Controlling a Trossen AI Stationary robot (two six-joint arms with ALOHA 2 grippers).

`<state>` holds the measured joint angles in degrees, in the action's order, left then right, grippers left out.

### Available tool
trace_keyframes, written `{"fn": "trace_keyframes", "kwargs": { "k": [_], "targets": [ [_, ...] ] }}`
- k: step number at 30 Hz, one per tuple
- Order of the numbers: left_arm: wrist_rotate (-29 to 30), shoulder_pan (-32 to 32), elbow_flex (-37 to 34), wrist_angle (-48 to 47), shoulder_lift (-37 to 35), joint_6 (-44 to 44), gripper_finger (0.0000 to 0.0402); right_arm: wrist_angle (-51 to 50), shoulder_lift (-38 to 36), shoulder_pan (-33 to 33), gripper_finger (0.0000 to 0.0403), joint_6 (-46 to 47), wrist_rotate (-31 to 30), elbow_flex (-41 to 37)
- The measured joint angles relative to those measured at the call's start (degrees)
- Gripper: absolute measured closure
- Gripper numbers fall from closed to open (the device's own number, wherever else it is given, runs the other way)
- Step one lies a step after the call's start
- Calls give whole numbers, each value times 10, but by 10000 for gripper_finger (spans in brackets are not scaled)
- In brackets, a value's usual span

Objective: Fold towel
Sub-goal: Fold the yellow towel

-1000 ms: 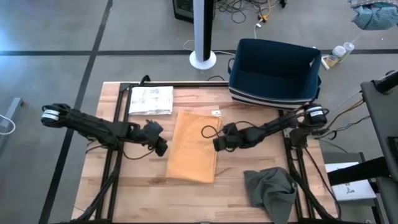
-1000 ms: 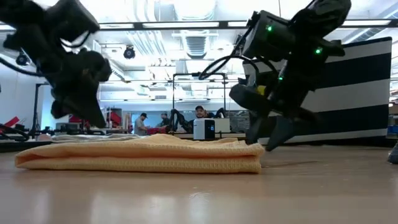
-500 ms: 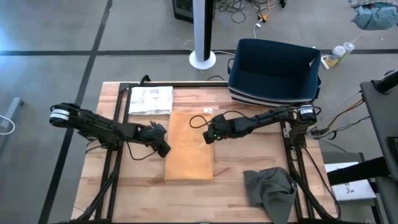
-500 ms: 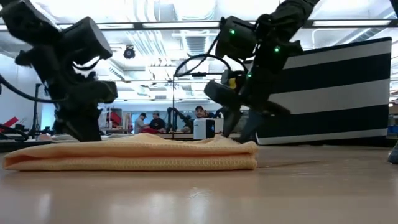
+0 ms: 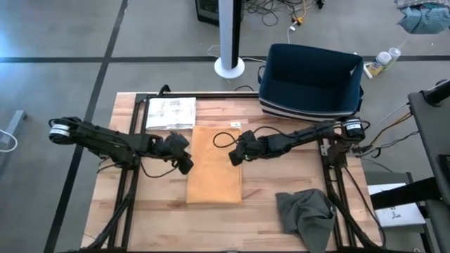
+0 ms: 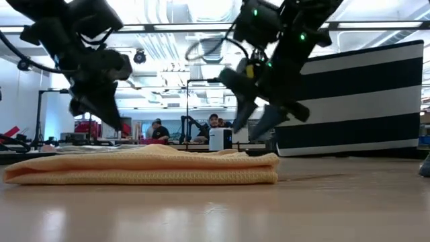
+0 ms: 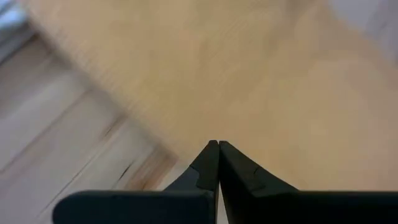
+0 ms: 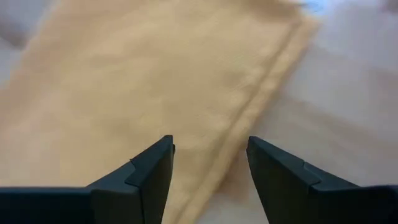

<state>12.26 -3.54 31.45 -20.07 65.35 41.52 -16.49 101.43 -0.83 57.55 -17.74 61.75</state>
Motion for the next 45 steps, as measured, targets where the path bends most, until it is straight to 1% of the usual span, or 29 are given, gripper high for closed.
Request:
{"fn": "trace_keyframes", "kwargs": {
  "k": [2,5,6,7,9,11,12,14,16,19,22,28,32,36,45],
  "targets": [
    [4,0,-1,-9,2,-5,401,54,15,8,209,14,27,1],
    [6,2,2,6,11,-6,401,73,37,18,230,33,35,-1],
    [6,2,0,-3,9,-6,401,84,42,22,239,39,42,0],
    [6,2,-2,-13,7,-6,401,81,46,26,249,40,45,0],
    [6,2,1,2,14,-5,401,77,52,29,269,45,51,0],
    [3,2,-2,-25,12,-4,401,77,56,31,289,49,57,0],
    [2,2,-3,-23,14,-4,401,77,56,30,298,51,57,0],
    [2,2,-1,-12,18,-4,401,76,56,30,311,57,57,2],
    [2,2,-4,-25,13,-4,401,73,54,30,318,59,58,7],
    [2,2,-6,-18,17,-5,401,44,50,30,316,59,56,18],
    [3,2,-6,-12,18,-5,401,8,50,30,301,63,47,25],
    [3,2,-15,-13,21,-5,401,18,56,30,263,76,47,22],
    [3,2,-19,-12,24,-5,401,16,56,30,251,79,48,16],
    [3,2,-21,-13,23,-4,401,23,56,32,256,81,62,17],
    [3,2,-24,-9,21,-4,401,51,65,33,283,85,62,15]
  ]
}}
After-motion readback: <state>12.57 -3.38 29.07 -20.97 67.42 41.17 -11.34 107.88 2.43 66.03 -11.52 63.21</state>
